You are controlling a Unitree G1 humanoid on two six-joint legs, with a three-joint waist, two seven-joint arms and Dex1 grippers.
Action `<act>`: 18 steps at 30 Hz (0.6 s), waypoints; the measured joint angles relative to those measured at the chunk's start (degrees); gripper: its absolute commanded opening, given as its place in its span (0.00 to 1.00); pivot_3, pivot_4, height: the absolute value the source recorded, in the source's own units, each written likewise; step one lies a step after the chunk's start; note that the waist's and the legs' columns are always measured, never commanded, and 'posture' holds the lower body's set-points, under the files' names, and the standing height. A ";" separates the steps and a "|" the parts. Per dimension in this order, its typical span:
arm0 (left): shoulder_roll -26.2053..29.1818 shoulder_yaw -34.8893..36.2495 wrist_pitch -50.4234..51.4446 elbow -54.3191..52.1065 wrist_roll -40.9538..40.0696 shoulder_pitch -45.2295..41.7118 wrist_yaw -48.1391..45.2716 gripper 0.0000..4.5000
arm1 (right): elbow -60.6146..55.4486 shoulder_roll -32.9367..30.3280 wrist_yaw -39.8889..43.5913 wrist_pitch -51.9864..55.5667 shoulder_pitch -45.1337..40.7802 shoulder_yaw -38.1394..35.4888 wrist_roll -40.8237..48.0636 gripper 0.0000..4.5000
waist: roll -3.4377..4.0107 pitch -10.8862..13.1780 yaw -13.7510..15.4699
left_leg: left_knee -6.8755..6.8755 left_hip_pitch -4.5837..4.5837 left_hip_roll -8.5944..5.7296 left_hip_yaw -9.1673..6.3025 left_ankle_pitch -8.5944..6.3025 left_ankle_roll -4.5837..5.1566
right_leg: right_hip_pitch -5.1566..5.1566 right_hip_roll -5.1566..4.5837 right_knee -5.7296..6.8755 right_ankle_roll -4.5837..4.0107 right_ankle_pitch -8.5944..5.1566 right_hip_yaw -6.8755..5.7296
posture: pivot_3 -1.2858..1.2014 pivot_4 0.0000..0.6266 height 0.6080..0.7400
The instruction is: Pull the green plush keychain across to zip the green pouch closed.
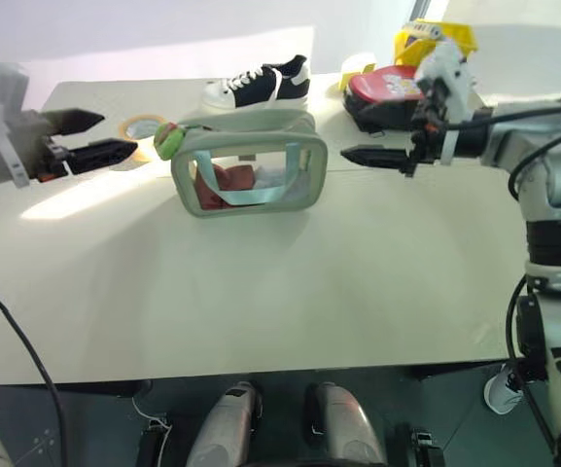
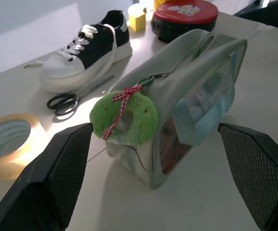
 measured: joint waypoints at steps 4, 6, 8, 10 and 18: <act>-0.34 -0.41 -0.55 0.30 0.63 0.52 0.30 0.99 | 0.07 1.40 -0.87 0.02 0.01 0.46 -0.10 1.00 | -0.01 0.01 0.07 | 0.01 -0.07 0.00 0.00 0.01 0.00 | -0.07 0.00 0.00 -0.02 0.02 0.01 | 0.52 0.24 1.00; -0.42 -0.39 -0.59 0.30 0.74 1.19 0.49 0.99 | 0.09 1.84 -1.10 -0.32 0.01 0.78 -0.37 1.00 | -0.01 0.01 0.06 | 0.02 -0.07 0.00 0.00 0.01 -0.01 | -0.07 0.00 0.01 -0.03 0.03 0.01 | 0.52 0.24 1.00; -0.44 -0.40 -0.61 0.61 0.92 1.41 0.53 0.99 | 0.78 2.65 -1.25 -1.14 -0.45 0.95 -0.92 1.00 | -0.01 0.01 0.05 | 0.05 -0.07 0.00 0.00 0.02 -0.02 | -0.07 0.01 0.02 -0.04 0.04 0.01 | 0.52 0.24 1.00; -0.46 -0.40 -0.69 0.61 1.01 1.39 0.67 0.99 | 1.96 4.06 -1.46 -2.78 -1.50 1.47 -1.72 1.00 | -0.01 0.01 -0.03 | 0.08 -0.07 0.00 0.02 0.02 -0.02 | -0.07 0.01 0.04 -0.05 0.05 0.01 | 0.52 0.24 1.00; -1.17 1.35 -0.18 -4.78 0.24 4.86 2.46 0.99 | 16.42 16.39 -1.69 -19.46 -10.41 11.42 -11.50 1.00 | -0.03 0.01 -1.19 | 0.21 -0.06 0.04 0.13 0.11 -0.14 | -0.19 0.04 0.39 -0.14 0.12 0.07 | 0.52 0.24 1.00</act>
